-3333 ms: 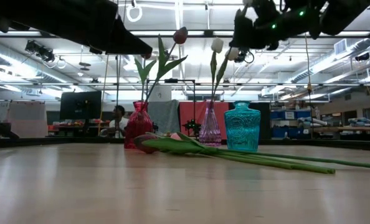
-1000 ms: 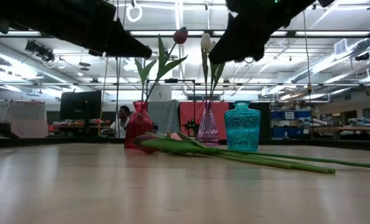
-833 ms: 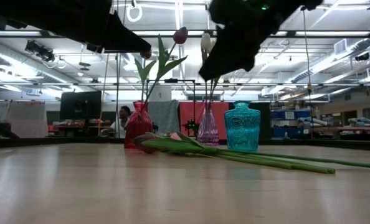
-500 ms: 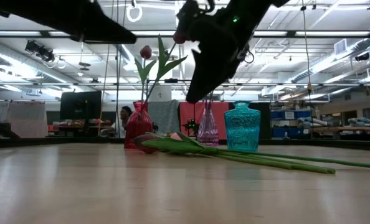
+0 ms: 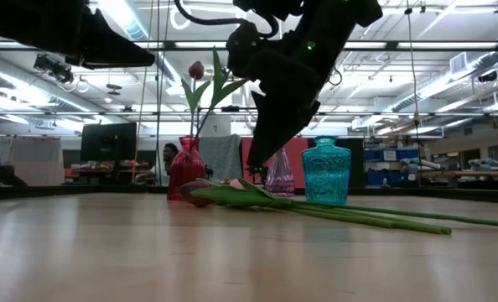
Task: Sort flowers into vase by color
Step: Put the pink tulip into the blue vase
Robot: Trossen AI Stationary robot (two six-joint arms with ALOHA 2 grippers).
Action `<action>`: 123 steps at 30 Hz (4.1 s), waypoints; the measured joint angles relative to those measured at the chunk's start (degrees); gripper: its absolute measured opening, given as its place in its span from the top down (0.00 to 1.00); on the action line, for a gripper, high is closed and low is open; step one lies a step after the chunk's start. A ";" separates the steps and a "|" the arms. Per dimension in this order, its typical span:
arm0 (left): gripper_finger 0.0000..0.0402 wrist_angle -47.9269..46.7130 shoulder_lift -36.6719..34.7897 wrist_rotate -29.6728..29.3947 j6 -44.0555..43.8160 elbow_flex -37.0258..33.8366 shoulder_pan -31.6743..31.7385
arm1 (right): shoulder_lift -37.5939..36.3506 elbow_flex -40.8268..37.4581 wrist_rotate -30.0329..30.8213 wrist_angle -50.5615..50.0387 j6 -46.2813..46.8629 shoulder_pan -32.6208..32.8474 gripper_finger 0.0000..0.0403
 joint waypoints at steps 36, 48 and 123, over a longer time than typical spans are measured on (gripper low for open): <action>0.60 1.30 0.04 0.43 -1.09 0.02 0.11 | 3.96 -0.07 -1.44 4.92 1.80 -13.35 0.68; 0.60 1.07 0.04 0.45 -1.35 0.07 0.11 | 6.69 -0.07 -1.59 5.99 -0.01 -13.74 0.69; 0.60 0.78 0.07 0.47 -1.44 0.07 0.11 | -6.77 0.07 -2.05 5.94 8.85 -7.65 0.97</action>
